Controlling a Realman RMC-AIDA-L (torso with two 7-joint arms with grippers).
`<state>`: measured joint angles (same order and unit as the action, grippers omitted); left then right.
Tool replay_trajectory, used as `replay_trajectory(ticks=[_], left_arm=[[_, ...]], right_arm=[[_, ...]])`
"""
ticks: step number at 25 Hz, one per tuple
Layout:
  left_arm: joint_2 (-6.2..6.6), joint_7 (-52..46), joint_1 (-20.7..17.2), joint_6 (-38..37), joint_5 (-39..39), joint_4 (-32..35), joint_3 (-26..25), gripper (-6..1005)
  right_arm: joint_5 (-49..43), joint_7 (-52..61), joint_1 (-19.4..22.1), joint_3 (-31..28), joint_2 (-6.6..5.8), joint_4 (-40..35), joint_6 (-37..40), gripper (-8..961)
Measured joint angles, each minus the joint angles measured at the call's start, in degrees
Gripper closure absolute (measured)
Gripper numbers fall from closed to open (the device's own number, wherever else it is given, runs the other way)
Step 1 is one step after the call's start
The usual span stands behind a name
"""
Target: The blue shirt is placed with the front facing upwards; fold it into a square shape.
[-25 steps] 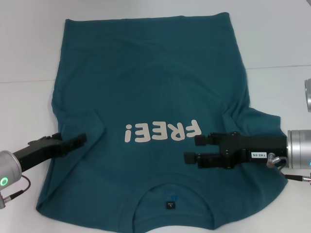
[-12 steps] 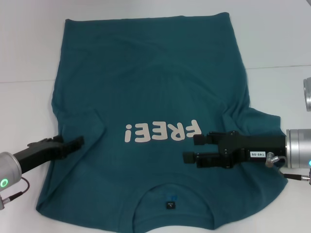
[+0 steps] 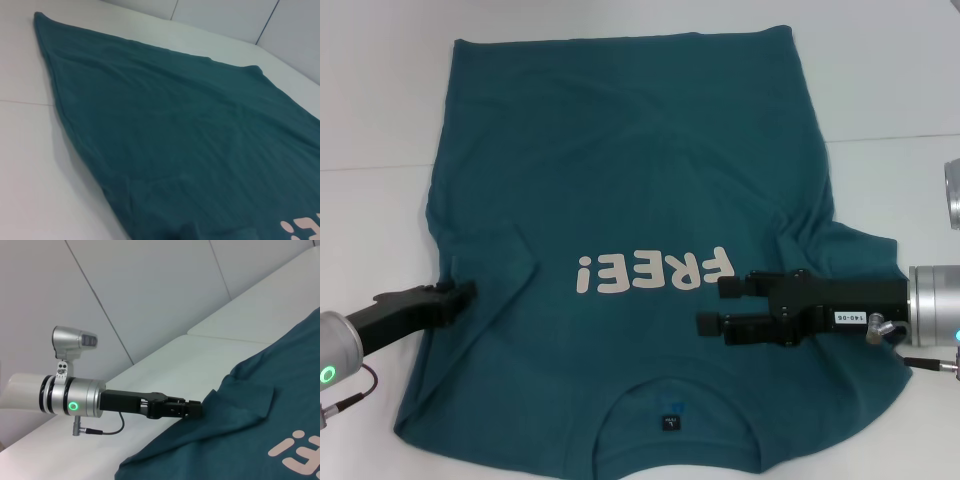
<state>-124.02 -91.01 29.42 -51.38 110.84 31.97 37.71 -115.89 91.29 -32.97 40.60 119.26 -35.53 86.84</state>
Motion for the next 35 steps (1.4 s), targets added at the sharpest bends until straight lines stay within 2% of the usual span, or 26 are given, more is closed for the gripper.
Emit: replay_trajectory(ticks=[1, 3, 14, 35], left_arm=[[0.0, 0.0, 0.2, 0.6, 0.0, -0.1, 0.0, 530], [0.0, 0.0, 0.4, 0.9, 0.1, -0.2, 0.0, 747], [0.0, -0.1, 0.6, 1.2, 0.2, -0.3, 0.5, 972], [0.0, -1.6, 0.9, -0.1, 0.2, 0.1, 2.7, 973]], right_arm=[[0.0, 0.0, 0.0, 0.0, 0.0, 0.0, 0.0, 73], [0.0, 0.0, -0.1, 0.0, 0.0, -0.1, 0.0, 73], [0.2, 0.0, -0.1, 0.0, 0.0, -0.2, 0.0, 73], [0.2, -0.1, 0.1, 0.0, 0.0, -0.4, 0.0, 72]])
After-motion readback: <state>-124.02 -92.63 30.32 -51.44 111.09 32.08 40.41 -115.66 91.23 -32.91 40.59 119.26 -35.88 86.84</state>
